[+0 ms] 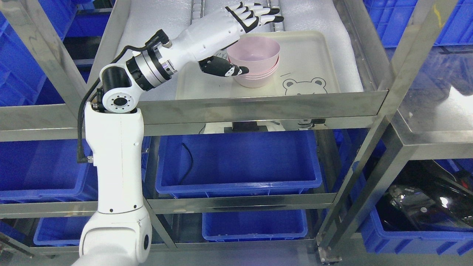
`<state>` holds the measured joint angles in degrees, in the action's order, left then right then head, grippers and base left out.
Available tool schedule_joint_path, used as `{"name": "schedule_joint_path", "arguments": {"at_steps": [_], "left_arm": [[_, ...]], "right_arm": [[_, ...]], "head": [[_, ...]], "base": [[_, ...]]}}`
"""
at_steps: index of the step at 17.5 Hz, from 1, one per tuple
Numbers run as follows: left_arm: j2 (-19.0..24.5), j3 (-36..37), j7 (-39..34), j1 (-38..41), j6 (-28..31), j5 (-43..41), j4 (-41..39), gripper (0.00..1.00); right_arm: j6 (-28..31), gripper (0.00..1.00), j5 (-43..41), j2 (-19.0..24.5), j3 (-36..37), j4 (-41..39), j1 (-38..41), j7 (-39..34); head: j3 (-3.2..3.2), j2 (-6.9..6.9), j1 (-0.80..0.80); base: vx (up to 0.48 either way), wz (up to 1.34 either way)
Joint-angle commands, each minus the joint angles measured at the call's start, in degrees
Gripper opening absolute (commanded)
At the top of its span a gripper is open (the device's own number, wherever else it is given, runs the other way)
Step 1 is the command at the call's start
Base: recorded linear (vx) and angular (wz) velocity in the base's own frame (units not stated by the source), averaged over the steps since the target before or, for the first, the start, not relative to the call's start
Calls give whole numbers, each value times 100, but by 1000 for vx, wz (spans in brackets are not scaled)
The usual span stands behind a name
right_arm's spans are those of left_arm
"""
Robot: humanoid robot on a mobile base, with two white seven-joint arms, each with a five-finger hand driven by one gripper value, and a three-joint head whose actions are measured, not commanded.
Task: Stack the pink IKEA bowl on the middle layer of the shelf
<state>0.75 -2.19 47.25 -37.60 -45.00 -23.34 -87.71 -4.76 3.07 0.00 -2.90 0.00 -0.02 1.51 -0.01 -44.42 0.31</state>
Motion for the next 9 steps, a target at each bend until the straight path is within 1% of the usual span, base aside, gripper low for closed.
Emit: {"name": "schedule_joint_path", "arguments": {"at_steps": [1, 2, 4, 6, 9], "left_arm": [[25, 1937, -716, 971, 0, 1368, 26, 95], [25, 2360, -726, 1331, 0, 1359, 44, 95], [25, 2801, -718, 2077, 0, 1341, 175, 95], [25, 2865, -717, 2641, 0, 1298, 368, 95], [25, 2681, -735, 3442, 0, 1271, 956, 95]], "right_arm": [[2, 100, 0, -100, 0, -100, 133, -1], [2, 100, 0, -100, 0, -100, 133, -1], [2, 100, 0, -100, 0, -100, 133, -1], [2, 100, 0, -100, 0, -100, 133, -1], [2, 100, 0, -100, 0, -100, 133, -1]], "head": [[0, 0, 0], [0, 0, 0], [0, 0, 0], [0, 0, 0], [0, 0, 0]], "base": [[0, -22], [-18, -9], [-48, 17], [-109, 23], [-168, 2]]}}
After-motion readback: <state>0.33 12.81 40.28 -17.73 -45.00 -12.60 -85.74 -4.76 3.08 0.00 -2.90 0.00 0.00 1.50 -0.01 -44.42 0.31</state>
